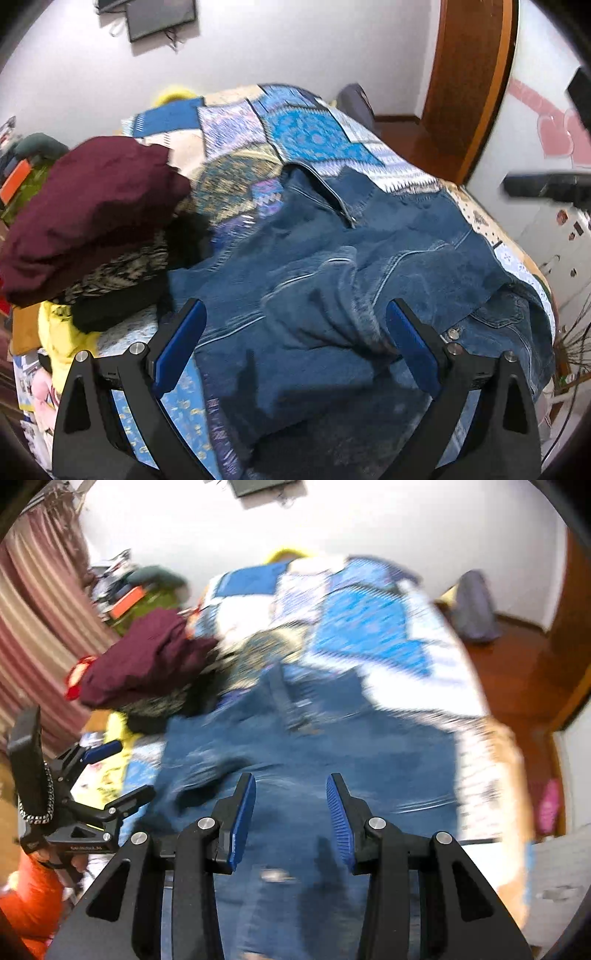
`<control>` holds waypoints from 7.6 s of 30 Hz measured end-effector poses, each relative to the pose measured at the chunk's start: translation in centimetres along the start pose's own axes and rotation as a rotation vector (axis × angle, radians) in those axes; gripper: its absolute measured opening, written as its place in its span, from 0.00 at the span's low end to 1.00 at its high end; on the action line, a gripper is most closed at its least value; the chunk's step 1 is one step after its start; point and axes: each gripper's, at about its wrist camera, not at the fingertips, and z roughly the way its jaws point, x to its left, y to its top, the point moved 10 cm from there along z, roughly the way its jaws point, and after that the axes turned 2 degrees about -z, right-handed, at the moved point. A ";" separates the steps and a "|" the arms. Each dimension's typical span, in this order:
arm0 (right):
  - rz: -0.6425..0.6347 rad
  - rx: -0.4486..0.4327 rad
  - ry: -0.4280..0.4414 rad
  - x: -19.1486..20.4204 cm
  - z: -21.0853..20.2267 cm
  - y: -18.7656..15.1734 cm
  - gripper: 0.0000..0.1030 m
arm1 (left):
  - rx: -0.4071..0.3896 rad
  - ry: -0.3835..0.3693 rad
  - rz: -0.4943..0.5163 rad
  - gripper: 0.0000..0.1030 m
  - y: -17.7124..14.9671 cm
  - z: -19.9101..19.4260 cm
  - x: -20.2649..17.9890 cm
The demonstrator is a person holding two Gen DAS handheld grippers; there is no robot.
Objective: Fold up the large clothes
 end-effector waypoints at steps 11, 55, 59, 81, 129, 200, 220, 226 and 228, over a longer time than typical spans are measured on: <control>-0.014 0.042 -0.193 -7.2 2.1 -3.6 0.55 | 0.153 -0.033 -0.003 0.93 -1.1 6.5 -1.4; 0.094 0.178 -0.220 -6.2 9.4 -13.1 0.55 | -0.009 -0.063 -0.090 0.33 -2.4 1.9 2.2; 0.082 0.171 -0.235 -6.3 9.3 -13.0 0.55 | 0.089 -0.098 -0.157 0.43 -6.6 3.5 4.5; 0.090 0.019 -0.280 -9.0 5.2 -6.8 0.55 | 0.037 0.133 -0.136 0.72 -6.0 -0.7 11.0; 0.055 -0.103 -0.233 -13.7 6.8 6.2 0.13 | -0.100 0.057 -0.028 0.07 12.3 3.9 5.6; 0.168 0.187 -0.284 -13.2 4.7 -15.1 0.61 | 0.346 -0.293 -0.245 0.97 -10.7 3.4 4.3; 0.163 0.018 -0.090 -10.1 2.5 -8.5 0.09 | 0.181 -0.346 -0.228 0.08 -6.1 1.7 1.2; 0.130 -0.089 -0.098 -10.8 0.9 -2.1 0.09 | 0.020 -0.346 -0.194 0.06 0.9 -1.8 1.1; 0.126 -0.125 -0.116 -11.4 0.6 0.5 0.09 | -0.031 -0.341 -0.193 0.06 3.4 -2.8 1.3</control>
